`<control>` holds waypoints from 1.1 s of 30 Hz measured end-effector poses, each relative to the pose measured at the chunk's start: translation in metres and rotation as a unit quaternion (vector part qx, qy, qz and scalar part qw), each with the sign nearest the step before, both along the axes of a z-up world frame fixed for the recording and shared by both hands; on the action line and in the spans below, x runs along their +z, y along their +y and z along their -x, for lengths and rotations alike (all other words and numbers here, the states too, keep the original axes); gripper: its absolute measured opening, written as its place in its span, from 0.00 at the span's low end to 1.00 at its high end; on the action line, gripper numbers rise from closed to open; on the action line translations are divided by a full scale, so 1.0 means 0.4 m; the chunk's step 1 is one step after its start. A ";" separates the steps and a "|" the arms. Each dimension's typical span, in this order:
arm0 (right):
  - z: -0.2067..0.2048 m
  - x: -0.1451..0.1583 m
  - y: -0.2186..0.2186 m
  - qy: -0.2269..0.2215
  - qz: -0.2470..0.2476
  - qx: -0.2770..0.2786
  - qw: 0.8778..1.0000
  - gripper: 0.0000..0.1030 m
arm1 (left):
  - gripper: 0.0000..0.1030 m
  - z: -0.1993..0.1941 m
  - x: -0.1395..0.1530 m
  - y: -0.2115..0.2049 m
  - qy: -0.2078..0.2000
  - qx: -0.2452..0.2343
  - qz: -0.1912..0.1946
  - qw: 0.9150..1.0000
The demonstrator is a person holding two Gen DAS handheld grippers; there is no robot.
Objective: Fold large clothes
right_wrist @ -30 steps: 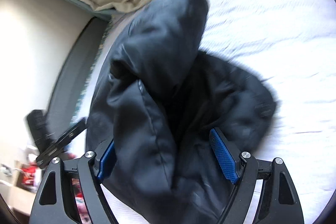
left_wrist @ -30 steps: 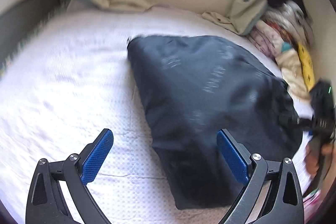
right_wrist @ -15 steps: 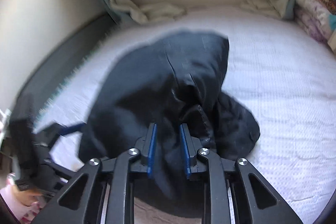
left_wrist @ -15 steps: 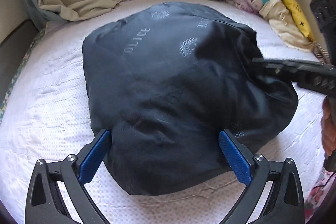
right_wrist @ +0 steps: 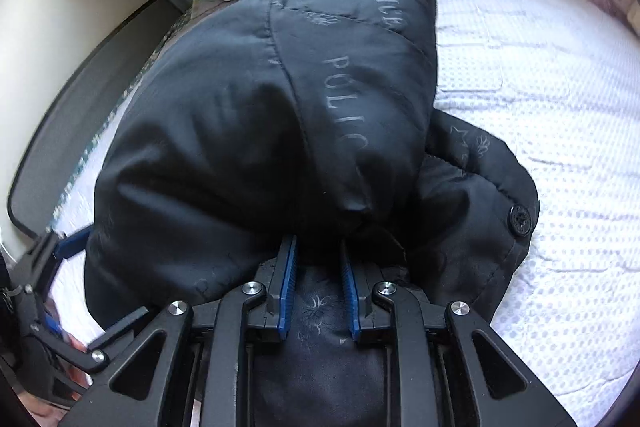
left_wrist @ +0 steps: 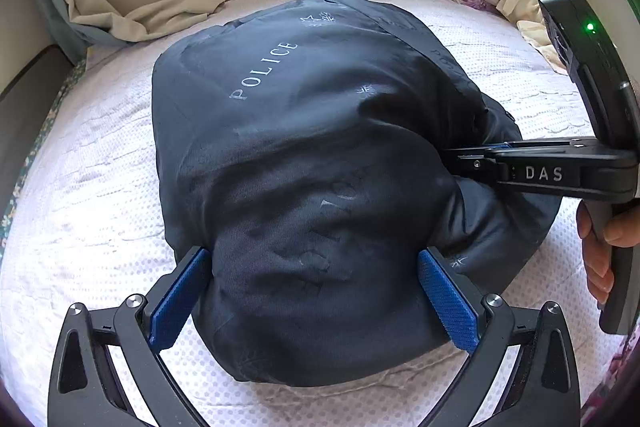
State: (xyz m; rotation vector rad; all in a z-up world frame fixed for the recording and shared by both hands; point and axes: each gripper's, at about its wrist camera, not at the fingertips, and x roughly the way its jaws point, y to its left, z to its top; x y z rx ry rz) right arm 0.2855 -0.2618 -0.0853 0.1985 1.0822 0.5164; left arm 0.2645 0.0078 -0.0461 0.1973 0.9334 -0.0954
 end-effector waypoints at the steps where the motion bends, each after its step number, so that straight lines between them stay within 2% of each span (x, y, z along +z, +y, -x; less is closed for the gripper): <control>1: -0.001 0.001 -0.010 0.005 -0.004 -0.004 1.000 0.16 | 1.00 -0.001 0.001 0.000 -0.001 0.001 0.001 1.000; 5: 0.012 0.031 -0.022 0.006 -0.006 -0.015 1.000 0.23 | 1.00 0.001 0.012 0.009 -0.001 0.007 0.010 1.000; 7: 0.026 0.061 -0.028 -0.002 -0.013 -0.019 1.000 0.44 | 1.00 0.005 0.019 0.014 -0.001 0.011 0.016 1.000; 9: 0.053 0.103 -0.036 -0.024 -0.014 -0.026 0.999 0.61 | 1.00 0.011 0.031 0.020 -0.001 0.018 0.022 1.000; 13: 0.110 0.192 -0.044 -0.073 -0.003 -0.031 0.997 0.74 | 1.00 0.036 0.057 0.026 -0.003 0.029 0.027 0.999; 17: 0.197 0.257 -0.068 -0.106 -0.003 -0.027 0.994 0.84 | 1.00 0.089 0.088 0.019 -0.026 0.043 -0.006 0.999; 19: 0.238 0.280 -0.068 -0.115 0.003 -0.030 0.993 0.95 | 1.00 0.113 0.101 0.012 -0.037 0.048 -0.020 0.998; 21: 0.283 0.289 -0.066 -0.125 0.013 -0.032 0.992 1.00 | 1.00 0.152 0.116 0.010 -0.051 0.055 -0.023 0.997; 26: 0.390 0.274 -0.023 -0.148 0.072 -0.041 0.986 1.00 | 1.00 0.232 0.134 0.014 -0.059 0.077 -0.005 0.995; 31: 0.465 0.234 -0.013 -0.132 0.096 -0.062 0.985 1.00 | 1.00 0.299 0.128 0.024 -0.075 0.109 -0.026 0.991; 33: 0.477 0.215 -0.016 -0.124 0.093 -0.065 0.986 1.00 | 1.00 0.324 0.127 0.034 -0.084 0.123 -0.022 0.989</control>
